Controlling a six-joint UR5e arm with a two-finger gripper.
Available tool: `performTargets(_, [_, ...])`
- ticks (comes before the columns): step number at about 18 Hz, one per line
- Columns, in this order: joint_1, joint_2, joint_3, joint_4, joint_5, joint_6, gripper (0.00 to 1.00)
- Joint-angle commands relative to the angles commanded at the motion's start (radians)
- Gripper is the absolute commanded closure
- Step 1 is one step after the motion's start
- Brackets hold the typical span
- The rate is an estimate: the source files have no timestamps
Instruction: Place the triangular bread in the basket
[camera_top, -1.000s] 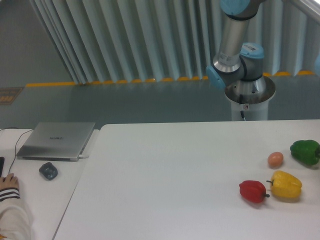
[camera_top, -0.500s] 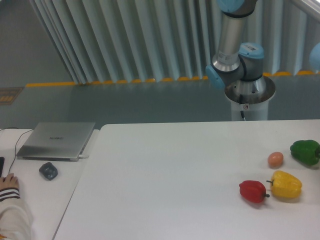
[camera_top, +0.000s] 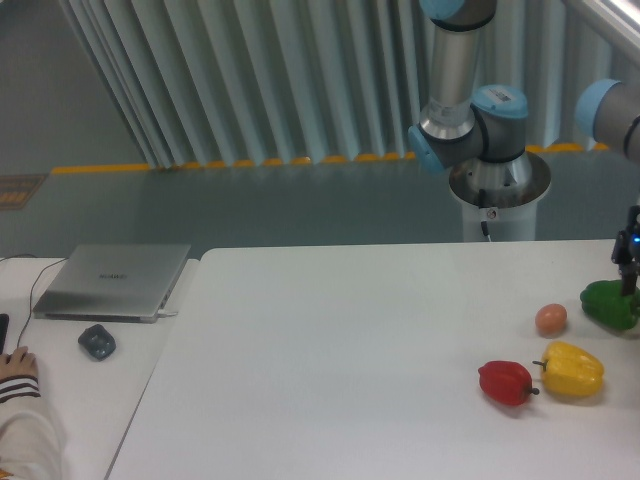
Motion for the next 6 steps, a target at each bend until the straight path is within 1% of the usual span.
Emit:
performTargets(1, [-0.009, 0.005, 0.000, -0.015, 0.002, 0.003, 0.00])
performTargets(6, [-0.032, 0.020, -0.009, -0.035, 0.011, 0.003, 0.00])
